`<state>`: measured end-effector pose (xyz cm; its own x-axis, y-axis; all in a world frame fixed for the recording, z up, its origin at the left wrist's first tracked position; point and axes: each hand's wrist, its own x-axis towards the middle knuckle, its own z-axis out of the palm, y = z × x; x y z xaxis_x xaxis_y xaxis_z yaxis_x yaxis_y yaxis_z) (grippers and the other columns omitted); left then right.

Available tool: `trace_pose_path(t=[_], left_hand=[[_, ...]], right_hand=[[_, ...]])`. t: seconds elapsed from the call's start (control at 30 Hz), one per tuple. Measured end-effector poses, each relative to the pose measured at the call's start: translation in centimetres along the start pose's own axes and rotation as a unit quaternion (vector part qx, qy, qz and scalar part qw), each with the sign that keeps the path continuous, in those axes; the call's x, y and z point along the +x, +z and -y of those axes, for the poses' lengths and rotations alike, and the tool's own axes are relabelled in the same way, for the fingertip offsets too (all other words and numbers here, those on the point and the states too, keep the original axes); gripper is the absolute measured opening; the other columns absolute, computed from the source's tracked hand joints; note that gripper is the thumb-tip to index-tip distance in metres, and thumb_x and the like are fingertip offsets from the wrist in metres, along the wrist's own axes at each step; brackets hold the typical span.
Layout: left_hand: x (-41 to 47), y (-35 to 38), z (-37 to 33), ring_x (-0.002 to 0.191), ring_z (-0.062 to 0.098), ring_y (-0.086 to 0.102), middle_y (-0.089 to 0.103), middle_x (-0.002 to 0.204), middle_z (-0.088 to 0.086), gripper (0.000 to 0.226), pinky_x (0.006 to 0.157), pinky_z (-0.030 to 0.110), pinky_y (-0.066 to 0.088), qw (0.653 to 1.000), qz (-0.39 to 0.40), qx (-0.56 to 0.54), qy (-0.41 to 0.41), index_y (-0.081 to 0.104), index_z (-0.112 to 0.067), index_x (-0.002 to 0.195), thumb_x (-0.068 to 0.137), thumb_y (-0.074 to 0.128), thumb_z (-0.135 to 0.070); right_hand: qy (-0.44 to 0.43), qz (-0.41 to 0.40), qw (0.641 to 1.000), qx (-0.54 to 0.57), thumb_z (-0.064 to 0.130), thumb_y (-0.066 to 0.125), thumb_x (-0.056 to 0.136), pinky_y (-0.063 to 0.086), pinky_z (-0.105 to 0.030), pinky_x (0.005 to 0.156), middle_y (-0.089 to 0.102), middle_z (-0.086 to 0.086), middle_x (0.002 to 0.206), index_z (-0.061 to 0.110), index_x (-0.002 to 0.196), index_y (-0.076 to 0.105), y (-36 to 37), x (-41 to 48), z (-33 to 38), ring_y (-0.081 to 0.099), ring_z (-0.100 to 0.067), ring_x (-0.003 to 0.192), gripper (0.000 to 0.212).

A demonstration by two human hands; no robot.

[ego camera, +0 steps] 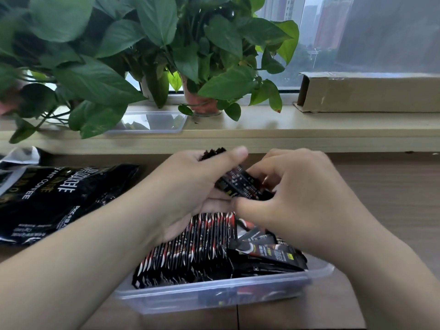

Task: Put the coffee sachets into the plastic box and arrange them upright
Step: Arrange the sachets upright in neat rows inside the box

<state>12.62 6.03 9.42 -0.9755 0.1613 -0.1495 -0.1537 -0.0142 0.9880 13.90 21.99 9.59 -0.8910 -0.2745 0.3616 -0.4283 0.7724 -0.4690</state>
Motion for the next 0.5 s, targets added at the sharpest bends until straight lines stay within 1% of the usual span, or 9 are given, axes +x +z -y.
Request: trace_pose_path(t=[0.07, 0.13, 0.17, 0.2, 0.27, 0.3, 0.37, 0.43, 0.5], left_hand=[[0.5, -0.3, -0.6, 0.085, 0.03, 0.078, 0.08, 0.09, 0.017, 0.049, 0.076, 0.037, 0.064, 1.0, -0.019, 0.023, -0.003, 0.068, -0.005, 0.106, 0.089, 0.061, -0.05], [0.9, -0.9, -1.0, 0.084, 0.03, 0.078, 0.08, 0.086, 0.013, 0.039, 0.078, 0.039, 0.064, 0.993, -0.076, 0.084, 0.044, 0.068, -0.005, 0.104, 0.097, 0.056, -0.042], [0.8, -1.2, -1.1, 0.083, 0.028, 0.078, 0.08, 0.082, 0.01, 0.031, 0.076, 0.037, 0.064, 0.981, -0.09, 0.155, 0.077, 0.071, -0.007, 0.097, 0.098, 0.056, -0.034], [0.7, -1.6, -1.0, 0.08, 0.025, 0.077, 0.079, 0.079, 0.005, 0.025, 0.074, 0.036, 0.064, 0.957, -0.076, 0.255, 0.117, 0.075, -0.013, 0.09, 0.096, 0.059, -0.031], [0.0, -1.2, -0.8, 0.073, 0.015, 0.074, 0.078, 0.076, -0.005, 0.022, 0.073, 0.037, 0.063, 0.894, 0.016, 0.425, 0.141, 0.078, -0.024, 0.085, 0.089, 0.066, -0.042], [-0.4, -0.7, -0.6, 0.071, 0.006, 0.071, 0.077, 0.079, -0.012, 0.022, 0.071, 0.03, 0.06, 0.867, 0.079, 0.476, 0.125, 0.077, -0.031, 0.09, 0.084, 0.067, -0.051], [-0.7, 0.5, -0.2, 0.078, -0.01, 0.065, 0.071, 0.09, -0.029, 0.038, 0.07, 0.013, 0.053, 0.795, 0.162, 0.577, 0.098, 0.071, -0.047, 0.107, 0.075, 0.066, -0.066], [-0.4, 1.7, 0.2, 0.081, -0.012, 0.06, 0.067, 0.099, -0.032, 0.051, 0.077, 0.011, 0.052, 0.722, 0.209, 0.652, 0.106, 0.062, -0.056, 0.121, 0.072, 0.065, -0.073], [0.2, 2.3, 0.3, 0.078, -0.008, 0.06, 0.07, 0.107, -0.027, 0.053, 0.082, 0.015, 0.052, 0.689, 0.235, 0.676, 0.118, 0.062, -0.056, 0.124, 0.073, 0.068, -0.069]], right_hand=[[0.017, 0.005, 1.0, 0.022, 0.044, 0.073, 0.063, 0.05, -0.034, 0.052, 0.069, -0.001, 0.063, 0.023, 0.072, 0.078, -1.1, 0.1, -0.6, 0.063, -0.017, 0.06, 0.023], [0.05, 0.0, 0.997, 0.063, 0.039, 0.078, 0.065, 0.051, -0.031, 0.051, 0.071, 0.0, 0.06, 0.026, 0.072, 0.079, -2.3, 0.2, -1.6, 0.067, -0.018, 0.059, 0.015], [0.069, -0.001, 0.994, 0.089, 0.037, 0.08, 0.067, 0.052, -0.03, 0.054, 0.072, 0.002, 0.059, 0.027, 0.072, 0.079, -2.9, 0.3, -2.1, 0.07, -0.018, 0.061, 0.012], [0.088, -0.003, 0.99, 0.113, 0.037, 0.081, 0.067, 0.053, -0.029, 0.057, 0.073, 0.003, 0.058, 0.027, 0.072, 0.079, -3.3, 0.4, -2.6, 0.072, -0.02, 0.065, 0.011], [0.113, -0.02, 0.983, 0.141, 0.038, 0.082, 0.067, 0.051, -0.03, 0.061, 0.073, 0.003, 0.058, 0.028, 0.072, 0.08, -3.8, 0.6, -3.5, 0.073, -0.027, 0.07, 0.011], [0.119, -0.029, 0.981, 0.148, 0.038, 0.082, 0.067, 0.048, -0.03, 0.061, 0.073, 0.003, 0.058, 0.029, 0.071, 0.08, -3.9, 0.6, -3.7, 0.072, -0.029, 0.072, 0.01], [0.128, -0.037, 0.979, 0.157, 0.038, 0.082, 0.068, 0.045, -0.028, 0.06, 0.073, 0.002, 0.058, 0.028, 0.07, 0.08, -3.8, 0.7, -3.9, 0.071, -0.031, 0.072, 0.01], [0.133, -0.035, 0.978, 0.156, 0.038, 0.082, 0.068, 0.045, -0.026, 0.057, 0.073, 0.002, 0.058, 0.027, 0.07, 0.08, -3.7, 0.6, -3.8, 0.071, -0.029, 0.071, 0.011], [0.134, -0.034, 0.978, 0.156, 0.037, 0.082, 0.068, 0.049, -0.029, 0.059, 0.074, 0.001, 0.06, 0.026, 0.071, 0.08, -3.6, 0.5, -3.8, 0.071, -0.028, 0.071, 0.012]])
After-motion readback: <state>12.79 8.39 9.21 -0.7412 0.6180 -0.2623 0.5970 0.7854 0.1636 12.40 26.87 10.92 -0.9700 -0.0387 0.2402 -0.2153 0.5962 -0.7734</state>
